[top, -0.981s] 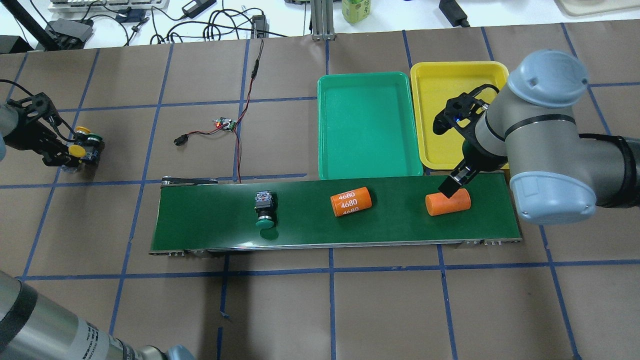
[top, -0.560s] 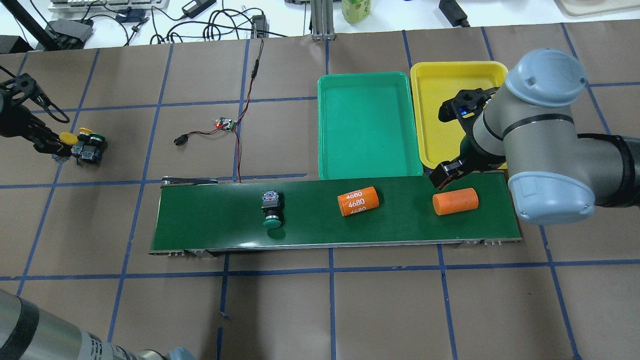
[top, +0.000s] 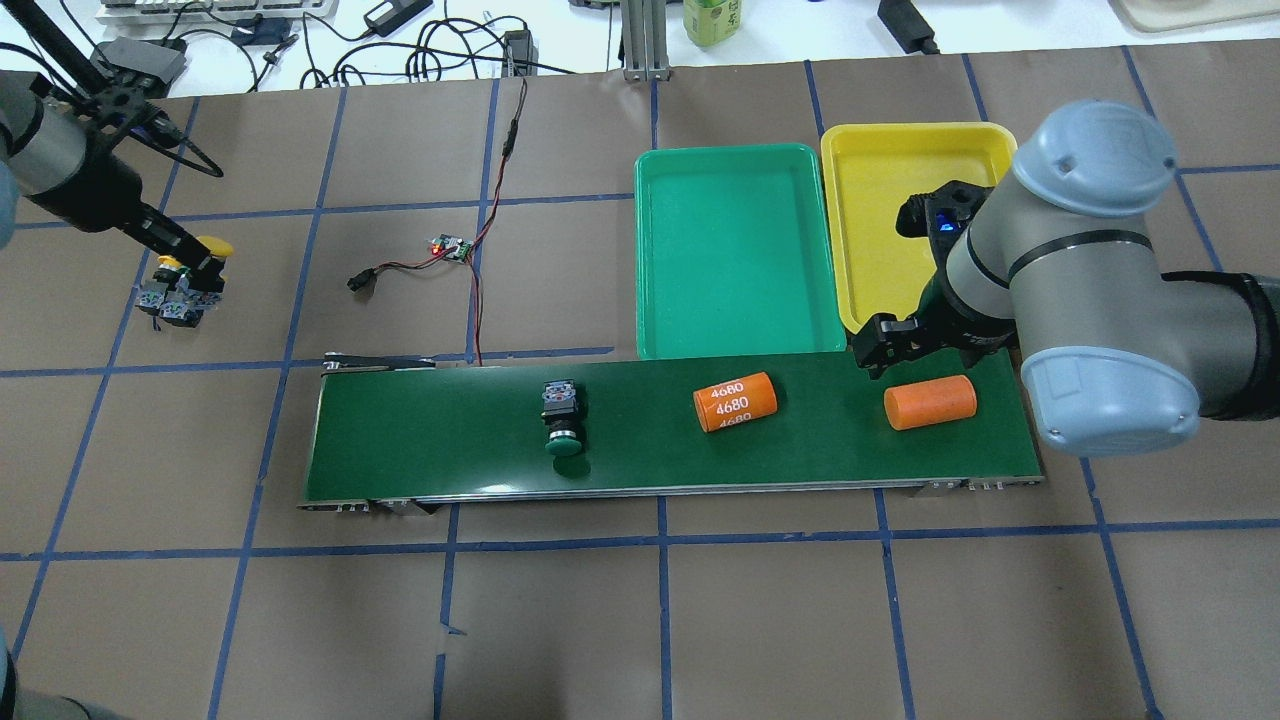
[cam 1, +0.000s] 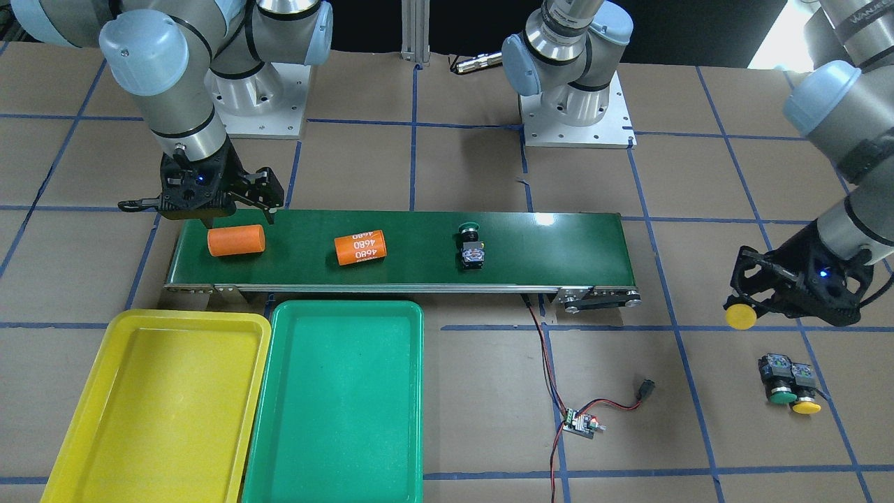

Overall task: Sort buttons by color to trays
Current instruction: 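Place the yellow button on the belt with the left gripper while the right hovers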

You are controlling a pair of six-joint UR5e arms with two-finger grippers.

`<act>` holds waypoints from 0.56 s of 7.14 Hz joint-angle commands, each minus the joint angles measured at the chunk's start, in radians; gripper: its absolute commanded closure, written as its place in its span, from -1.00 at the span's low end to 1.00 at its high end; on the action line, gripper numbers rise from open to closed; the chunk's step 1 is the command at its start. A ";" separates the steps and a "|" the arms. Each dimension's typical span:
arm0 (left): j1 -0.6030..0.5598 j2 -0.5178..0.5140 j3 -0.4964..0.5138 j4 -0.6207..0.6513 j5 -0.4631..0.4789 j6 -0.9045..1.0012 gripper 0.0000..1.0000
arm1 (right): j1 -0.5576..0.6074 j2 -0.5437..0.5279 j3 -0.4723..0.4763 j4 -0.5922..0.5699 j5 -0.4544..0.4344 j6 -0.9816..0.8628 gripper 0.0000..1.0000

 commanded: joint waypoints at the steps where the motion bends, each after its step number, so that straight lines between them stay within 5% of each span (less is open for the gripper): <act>1: -0.180 0.047 -0.083 -0.015 0.003 -0.446 0.81 | 0.014 0.002 -0.006 -0.012 -0.002 0.007 -1.00; 4: -0.278 0.116 -0.259 -0.005 0.018 -0.838 0.81 | 0.017 0.006 -0.004 -0.009 -0.002 0.006 -1.00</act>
